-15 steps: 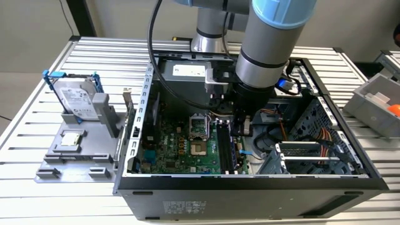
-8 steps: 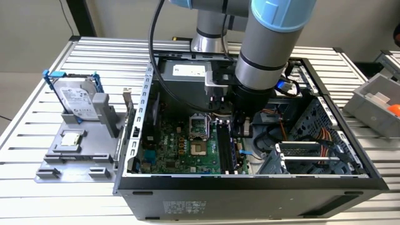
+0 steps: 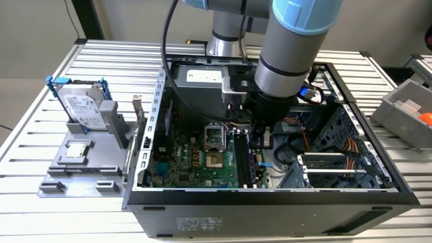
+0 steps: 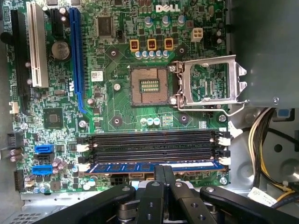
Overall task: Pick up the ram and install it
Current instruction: 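Press down the ram until it locks into place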
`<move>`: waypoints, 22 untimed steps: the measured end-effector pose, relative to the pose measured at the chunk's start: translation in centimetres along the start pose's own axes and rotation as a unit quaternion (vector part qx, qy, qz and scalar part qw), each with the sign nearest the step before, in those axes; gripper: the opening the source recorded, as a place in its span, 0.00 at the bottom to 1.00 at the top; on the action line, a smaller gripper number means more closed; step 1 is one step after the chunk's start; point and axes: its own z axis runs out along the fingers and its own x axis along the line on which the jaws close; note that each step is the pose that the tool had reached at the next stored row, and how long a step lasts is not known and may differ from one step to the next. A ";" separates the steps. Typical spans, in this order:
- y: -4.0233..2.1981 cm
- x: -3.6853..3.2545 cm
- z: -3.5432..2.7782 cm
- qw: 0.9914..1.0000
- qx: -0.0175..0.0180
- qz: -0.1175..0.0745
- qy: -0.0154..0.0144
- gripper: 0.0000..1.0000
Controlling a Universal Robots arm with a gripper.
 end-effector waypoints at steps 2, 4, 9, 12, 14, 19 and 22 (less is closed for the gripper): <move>-0.08 0.04 0.02 1.000 -0.001 0.000 0.000 0.00; -0.17 0.05 0.04 1.000 -0.003 0.000 0.001 0.00; -0.26 0.24 1.20 1.000 -0.006 0.000 0.003 0.00; -0.26 0.23 1.34 1.000 -0.006 0.000 0.003 0.00; -0.26 0.23 1.47 1.000 -0.006 0.000 0.003 0.00; -0.26 0.24 1.85 1.000 -0.006 0.000 0.003 0.00; -0.26 0.24 1.87 1.000 -0.006 0.000 0.003 0.00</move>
